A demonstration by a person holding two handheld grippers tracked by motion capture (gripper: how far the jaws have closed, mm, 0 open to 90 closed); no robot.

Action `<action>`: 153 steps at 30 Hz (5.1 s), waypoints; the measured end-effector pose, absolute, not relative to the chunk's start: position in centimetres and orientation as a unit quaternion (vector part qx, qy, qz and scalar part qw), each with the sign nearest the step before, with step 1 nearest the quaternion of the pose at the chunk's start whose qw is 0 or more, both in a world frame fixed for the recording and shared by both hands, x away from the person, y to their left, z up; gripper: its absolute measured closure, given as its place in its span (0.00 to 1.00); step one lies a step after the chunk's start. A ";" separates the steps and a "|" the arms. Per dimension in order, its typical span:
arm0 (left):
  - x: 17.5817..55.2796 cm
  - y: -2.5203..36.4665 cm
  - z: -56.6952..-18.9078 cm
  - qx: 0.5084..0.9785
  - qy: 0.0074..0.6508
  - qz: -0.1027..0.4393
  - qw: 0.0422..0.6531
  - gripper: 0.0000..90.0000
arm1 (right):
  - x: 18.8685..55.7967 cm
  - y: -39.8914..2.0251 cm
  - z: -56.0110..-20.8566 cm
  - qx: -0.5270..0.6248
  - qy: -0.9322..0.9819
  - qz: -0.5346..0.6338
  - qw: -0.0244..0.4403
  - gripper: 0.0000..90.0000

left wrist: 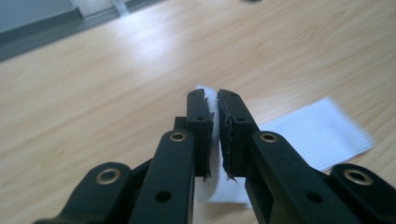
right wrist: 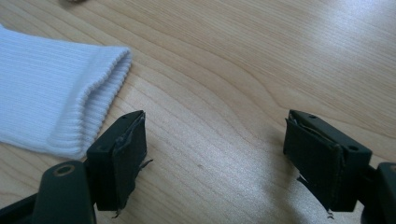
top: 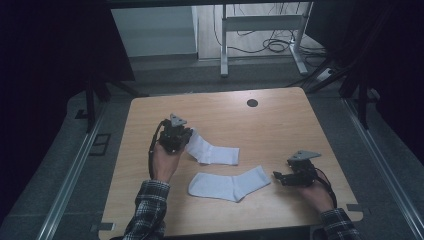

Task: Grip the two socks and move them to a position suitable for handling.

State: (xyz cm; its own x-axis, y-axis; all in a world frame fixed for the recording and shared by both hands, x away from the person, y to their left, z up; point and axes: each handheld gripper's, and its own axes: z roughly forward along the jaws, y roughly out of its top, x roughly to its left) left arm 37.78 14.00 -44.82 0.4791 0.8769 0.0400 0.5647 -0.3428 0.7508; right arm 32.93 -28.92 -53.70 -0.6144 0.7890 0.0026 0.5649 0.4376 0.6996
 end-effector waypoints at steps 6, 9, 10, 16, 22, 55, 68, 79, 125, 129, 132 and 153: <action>37.5 16.2 -47.3 0.783 0.483 0.227 0.319 0.91 | 33.0 -28.9 -53.7 0.405 0.833 0.339 0.163 0.25; 37.2 17.3 -48.6 0.780 0.496 0.223 0.309 0.91 | 33.0 -29.0 -53.7 0.403 0.834 0.340 0.162 0.25; 37.1 17.6 -49.0 0.780 0.499 0.220 0.306 0.90 | 33.0 -29.0 -53.7 0.403 0.834 0.340 0.162 0.25; 36.6 19.3 -51.0 0.777 0.517 0.213 0.291 0.89 | 33.0 -28.9 -53.7 0.395 0.840 0.337 0.158 0.20; 35.9 20.4 -52.0 0.770 0.528 0.205 0.293 0.88 | 33.1 -28.9 -53.6 0.394 0.843 0.333 0.153 0.21; 35.7 22.2 -52.2 0.748 0.521 0.227 0.343 0.63 | 36.8 -21.7 -50.2 0.383 0.832 0.389 0.095 0.59; 35.9 22.7 -52.6 0.739 0.528 0.220 0.356 0.58 | 39.0 -17.1 -51.6 0.394 0.829 0.387 0.085 0.67; 36.2 22.3 -53.6 0.757 0.522 0.214 0.330 0.70 | 39.8 -15.3 -53.3 0.397 0.835 0.369 0.094 0.63; 27.5 15.5 -49.3 0.809 0.412 0.205 0.365 0.91 | 32.8 -24.3 -47.6 0.359 0.852 0.371 0.084 0.94; 26.1 15.0 -49.3 0.812 0.405 0.201 0.370 0.91 | 31.9 -24.8 -47.4 0.357 0.856 0.366 0.079 0.94; 24.8 14.7 -49.3 0.815 0.400 0.195 0.372 0.91 | 31.1 -25.0 -47.4 0.352 0.859 0.363 0.076 0.94; 24.8 14.6 -51.8 0.805 0.438 0.187 0.354 0.48 | 31.9 -24.7 -50.0 0.368 0.860 0.344 0.082 0.69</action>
